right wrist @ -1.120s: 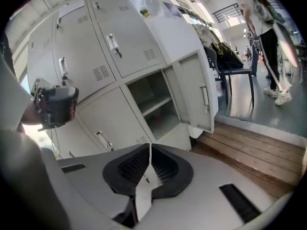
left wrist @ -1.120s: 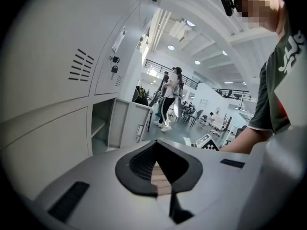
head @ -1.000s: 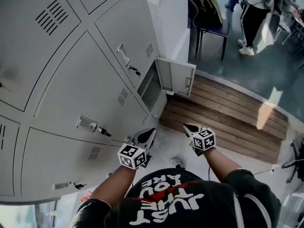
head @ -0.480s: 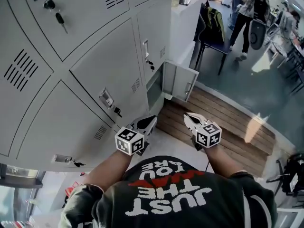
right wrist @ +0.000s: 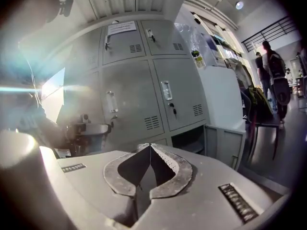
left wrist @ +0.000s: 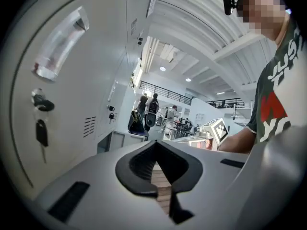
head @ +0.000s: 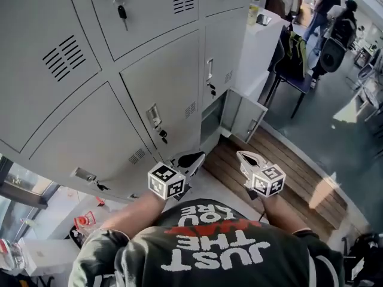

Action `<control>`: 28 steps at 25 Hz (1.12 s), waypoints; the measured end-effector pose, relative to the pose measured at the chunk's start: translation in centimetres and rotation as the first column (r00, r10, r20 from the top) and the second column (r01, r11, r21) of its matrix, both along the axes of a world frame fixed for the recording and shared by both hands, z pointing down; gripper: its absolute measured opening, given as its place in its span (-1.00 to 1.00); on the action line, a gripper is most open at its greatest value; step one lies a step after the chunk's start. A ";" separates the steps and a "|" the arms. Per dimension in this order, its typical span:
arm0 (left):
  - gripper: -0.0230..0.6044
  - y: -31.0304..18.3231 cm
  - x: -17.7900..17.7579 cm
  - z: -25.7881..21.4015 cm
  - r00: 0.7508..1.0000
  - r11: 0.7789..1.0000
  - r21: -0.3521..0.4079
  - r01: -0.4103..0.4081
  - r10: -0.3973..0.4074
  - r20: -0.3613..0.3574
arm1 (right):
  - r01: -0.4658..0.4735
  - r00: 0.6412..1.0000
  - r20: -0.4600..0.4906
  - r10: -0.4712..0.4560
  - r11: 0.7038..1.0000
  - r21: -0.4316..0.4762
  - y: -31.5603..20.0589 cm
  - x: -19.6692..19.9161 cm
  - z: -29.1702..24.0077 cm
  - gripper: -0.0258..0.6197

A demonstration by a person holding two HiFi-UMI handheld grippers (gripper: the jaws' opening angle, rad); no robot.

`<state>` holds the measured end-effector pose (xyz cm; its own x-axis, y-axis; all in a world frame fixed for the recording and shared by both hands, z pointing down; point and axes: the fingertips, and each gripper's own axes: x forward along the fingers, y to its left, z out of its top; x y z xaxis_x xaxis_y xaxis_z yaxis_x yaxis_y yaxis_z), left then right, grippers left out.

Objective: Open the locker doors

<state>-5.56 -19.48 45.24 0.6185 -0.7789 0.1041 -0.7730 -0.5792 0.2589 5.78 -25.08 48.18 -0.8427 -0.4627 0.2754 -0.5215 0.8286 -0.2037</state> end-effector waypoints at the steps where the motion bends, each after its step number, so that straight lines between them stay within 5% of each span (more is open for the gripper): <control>1: -0.92 0.4 -0.7 -0.5 0.999 0.999 0.007 0.032 -0.032 0.003 | 0.036 0.999 0.010 -0.036 0.999 0.004 0.1 -0.8 -0.4 -0.81; 5: -0.92 2.6 -4.2 -2.7 0.981 0.980 0.049 0.192 -0.194 0.021 | 0.199 0.979 0.038 -0.200 0.980 0.031 0.4 -5.1 -2.5 -0.80; 10: -0.92 7.2 -9.4 -5.1 0.918 0.916 0.081 0.394 -0.396 0.015 | 0.364 0.928 0.066 -0.368 0.929 0.059 2.0 -12.2 -5.5 -0.80; 17: -0.92 14.9 -15.4 -7.0 0.851 0.848 0.090 0.522 -0.525 0.015 | 0.466 0.873 0.085 -0.480 0.873 0.145 5.5 -22.1 -11.1 -0.74; 20: -0.92 17.2 -17.2 -8.0 0.849 0.845 0.105 0.525 -0.529 0.007 | 0.451 0.882 0.070 -0.466 0.878 0.161 5.9 -24.9 -12.9 -0.43; 28: -0.92 19.9 -19.7 -10.5 0.889 0.878 0.147 0.455 -0.458 -0.016 | 0.391 0.915 0.026 -0.404 0.899 0.196 6.2 -28.9 -14.7 -0.36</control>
<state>-25.29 0.39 34.72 0.1897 -0.9816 -0.0217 -0.9645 -0.1904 0.1828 -23.09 -18.92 33.52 -0.9799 -0.1226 0.1574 -0.1319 0.9900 -0.0506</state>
